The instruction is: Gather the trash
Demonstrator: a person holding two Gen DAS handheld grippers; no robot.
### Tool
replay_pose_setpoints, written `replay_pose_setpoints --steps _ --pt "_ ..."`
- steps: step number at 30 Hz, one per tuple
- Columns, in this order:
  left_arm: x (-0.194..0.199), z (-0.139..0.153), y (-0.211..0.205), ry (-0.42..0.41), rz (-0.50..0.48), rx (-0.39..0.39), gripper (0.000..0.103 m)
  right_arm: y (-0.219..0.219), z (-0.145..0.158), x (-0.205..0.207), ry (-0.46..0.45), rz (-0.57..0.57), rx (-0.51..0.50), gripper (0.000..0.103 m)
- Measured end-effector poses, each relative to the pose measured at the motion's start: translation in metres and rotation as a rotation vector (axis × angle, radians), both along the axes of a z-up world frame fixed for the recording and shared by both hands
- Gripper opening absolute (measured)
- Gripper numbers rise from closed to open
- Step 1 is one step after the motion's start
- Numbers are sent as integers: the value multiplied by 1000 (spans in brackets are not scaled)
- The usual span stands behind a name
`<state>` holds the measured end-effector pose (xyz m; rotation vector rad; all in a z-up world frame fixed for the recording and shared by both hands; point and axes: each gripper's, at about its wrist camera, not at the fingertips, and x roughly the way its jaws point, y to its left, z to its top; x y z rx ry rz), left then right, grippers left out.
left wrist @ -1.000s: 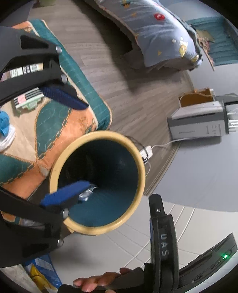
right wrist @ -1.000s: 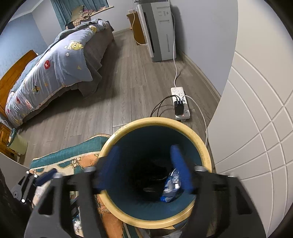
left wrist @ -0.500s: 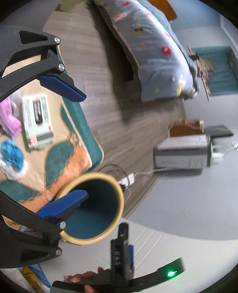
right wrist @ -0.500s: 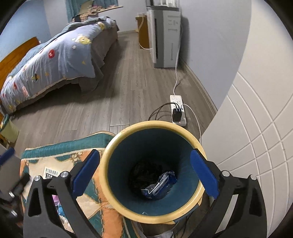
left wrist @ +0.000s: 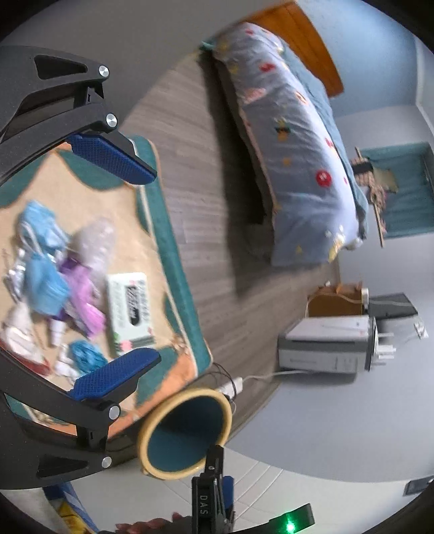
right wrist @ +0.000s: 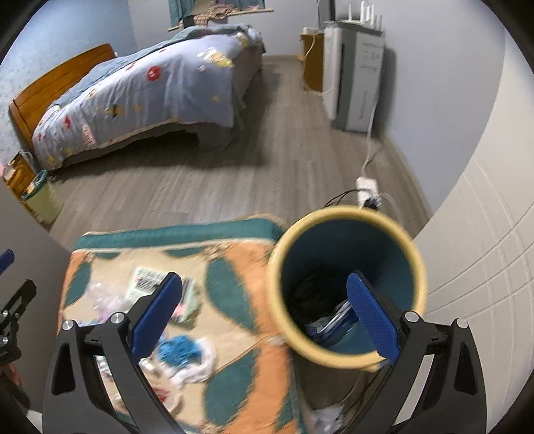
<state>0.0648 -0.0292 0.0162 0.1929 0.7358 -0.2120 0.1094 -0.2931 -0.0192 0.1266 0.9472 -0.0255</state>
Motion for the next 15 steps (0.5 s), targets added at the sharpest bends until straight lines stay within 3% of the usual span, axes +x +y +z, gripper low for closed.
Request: replay_pose_setpoints --steps 4,10,15 --pt "-21 -4 23 19 47 -28 97 32 -4 -15 16 36 40 97" --pt "-52 -11 44 30 99 -41 97 80 -23 -38 69 89 2 97" --pt "-70 -34 51 88 99 -76 98 101 -44 -58 125 93 41 97"
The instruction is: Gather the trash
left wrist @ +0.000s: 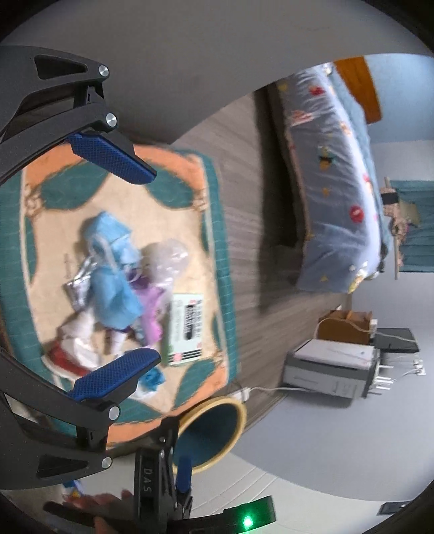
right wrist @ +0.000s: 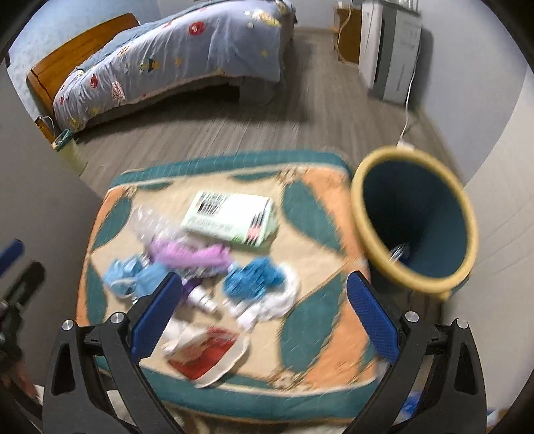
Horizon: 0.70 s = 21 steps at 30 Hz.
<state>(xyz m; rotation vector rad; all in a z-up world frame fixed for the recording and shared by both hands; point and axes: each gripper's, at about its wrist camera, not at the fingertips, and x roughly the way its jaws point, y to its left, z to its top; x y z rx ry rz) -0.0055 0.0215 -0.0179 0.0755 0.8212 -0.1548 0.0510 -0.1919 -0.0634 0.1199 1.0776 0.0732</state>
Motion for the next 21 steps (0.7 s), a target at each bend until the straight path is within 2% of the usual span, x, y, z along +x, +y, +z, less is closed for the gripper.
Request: replay_pose_setpoints --steps 4,8,13,17,20,21 --pt "-9 -21 -14 21 -55 40 98 -6 -9 -7 40 -57 11 97" --pt "-14 -42 -33 42 -128 81 98 -22 -5 -8 23 -125 3 97" --pt "-13 -70 -59 137 -216 98 97 -34 -11 -5 39 -152 -3 97" --pt "-14 -83 -74 176 -257 99 95 -40 -14 0 46 -157 4 97" --pt "-16 -90 -83 191 -303 108 88 -43 -16 4 48 -158 12 97" --pt "-16 -93 -87 202 -321 108 81 -43 -16 6 48 -158 15 97"
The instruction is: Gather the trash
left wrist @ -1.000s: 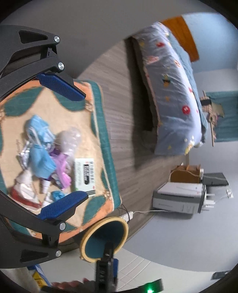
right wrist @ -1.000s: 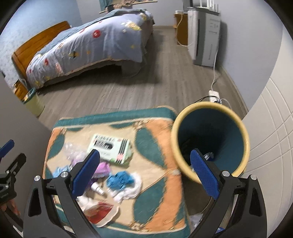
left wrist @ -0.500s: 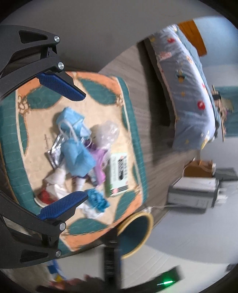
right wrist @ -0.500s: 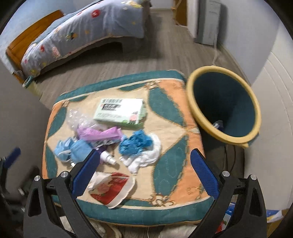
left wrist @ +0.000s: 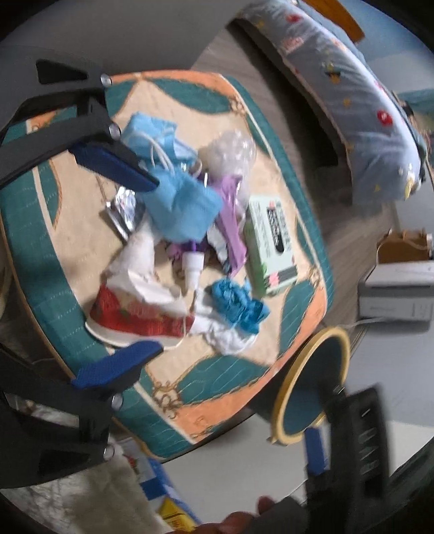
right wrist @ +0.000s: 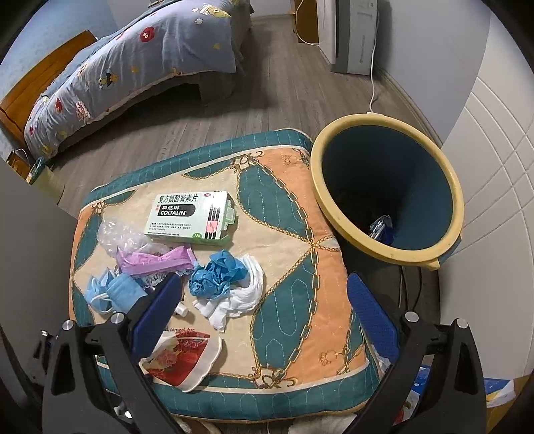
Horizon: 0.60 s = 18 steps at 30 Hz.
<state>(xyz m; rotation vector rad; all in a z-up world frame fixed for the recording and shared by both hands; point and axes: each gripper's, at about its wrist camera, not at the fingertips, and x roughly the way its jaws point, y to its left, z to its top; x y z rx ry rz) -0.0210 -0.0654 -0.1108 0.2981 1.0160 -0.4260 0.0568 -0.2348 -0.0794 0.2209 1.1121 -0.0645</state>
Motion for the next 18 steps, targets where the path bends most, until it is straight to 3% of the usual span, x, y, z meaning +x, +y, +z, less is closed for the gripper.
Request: replay_pose_setpoints --steps 5,9,10,14,18 --pt "2 -14 -12 40 -47 24 59 -1 -2 6 3 6 7 97" --pt "4 -20 -19 48 -86 56 16 -2 -5 10 11 15 5 97" --pt "5 -21 -21 49 -93 66 12 -2 -6 11 11 16 3 97" --pt "7 -11 -22 27 -109 68 12 -5 -8 14 13 14 5 97" --pt "16 22 -8 -7 -63 16 12 -10 -13 18 22 3 12 97"
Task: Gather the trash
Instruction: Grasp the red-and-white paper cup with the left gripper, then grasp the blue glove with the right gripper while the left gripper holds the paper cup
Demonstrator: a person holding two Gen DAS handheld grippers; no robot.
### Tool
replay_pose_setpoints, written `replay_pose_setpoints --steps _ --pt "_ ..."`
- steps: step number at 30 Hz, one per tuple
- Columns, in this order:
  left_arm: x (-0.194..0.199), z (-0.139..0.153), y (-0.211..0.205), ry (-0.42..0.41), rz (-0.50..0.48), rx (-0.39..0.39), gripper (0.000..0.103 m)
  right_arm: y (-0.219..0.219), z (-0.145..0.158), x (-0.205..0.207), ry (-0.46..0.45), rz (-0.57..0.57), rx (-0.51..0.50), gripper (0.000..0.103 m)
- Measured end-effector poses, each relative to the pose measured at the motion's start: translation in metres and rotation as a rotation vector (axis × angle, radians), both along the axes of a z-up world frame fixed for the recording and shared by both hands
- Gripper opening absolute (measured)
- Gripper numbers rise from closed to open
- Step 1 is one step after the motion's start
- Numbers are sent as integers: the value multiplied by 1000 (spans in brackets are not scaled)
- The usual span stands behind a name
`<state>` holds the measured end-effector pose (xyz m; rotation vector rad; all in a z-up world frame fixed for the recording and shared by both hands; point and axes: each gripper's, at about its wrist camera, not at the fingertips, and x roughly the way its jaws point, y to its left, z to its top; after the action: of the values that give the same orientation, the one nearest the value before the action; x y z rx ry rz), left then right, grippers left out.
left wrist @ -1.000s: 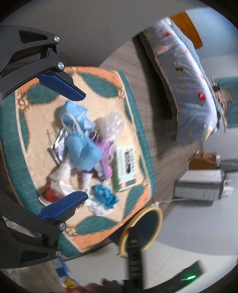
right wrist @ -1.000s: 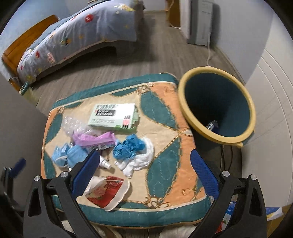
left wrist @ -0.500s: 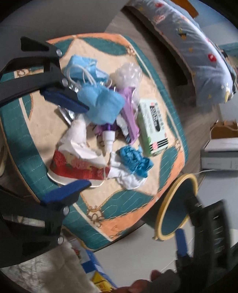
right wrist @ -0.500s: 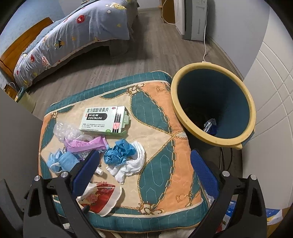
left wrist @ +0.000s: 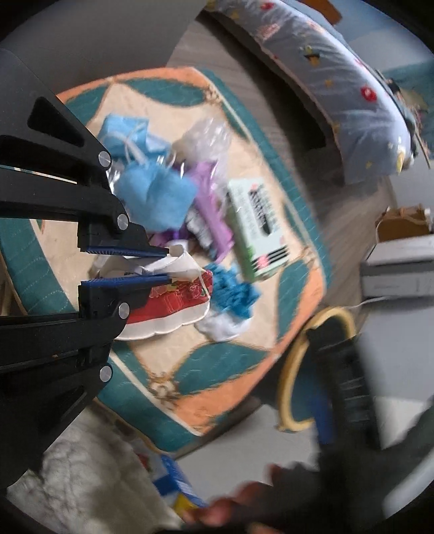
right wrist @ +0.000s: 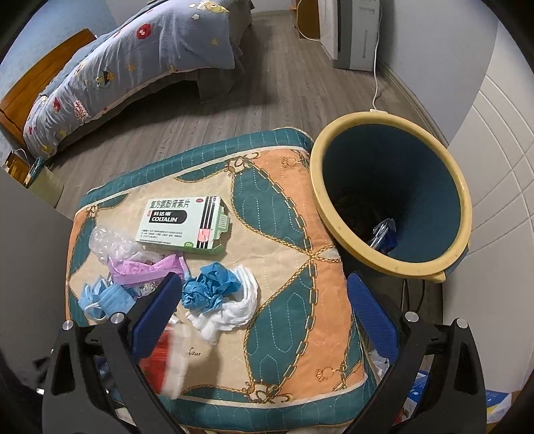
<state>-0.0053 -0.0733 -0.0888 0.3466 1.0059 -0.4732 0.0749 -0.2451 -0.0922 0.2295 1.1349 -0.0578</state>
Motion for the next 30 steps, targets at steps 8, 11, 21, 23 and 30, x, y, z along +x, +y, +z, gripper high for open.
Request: replay_pose_setpoints --steps 8,11,21,23,30 --pt "37 56 42 -80 78 -38 12 14 -18 11 5 64 -16 97" --pt "47 49 55 -95 119 -51 12 32 -30 13 19 146 -44 97" --pt "72 43 77 -55 225 -140 12 84 -71 19 71 366 -138 97" --pt "74 42 81 -50 230 -142 12 90 -79 22 81 387 -167 97" --pt "76 42 88 -42 235 -155 12 99 -95 28 124 421 -185 68"
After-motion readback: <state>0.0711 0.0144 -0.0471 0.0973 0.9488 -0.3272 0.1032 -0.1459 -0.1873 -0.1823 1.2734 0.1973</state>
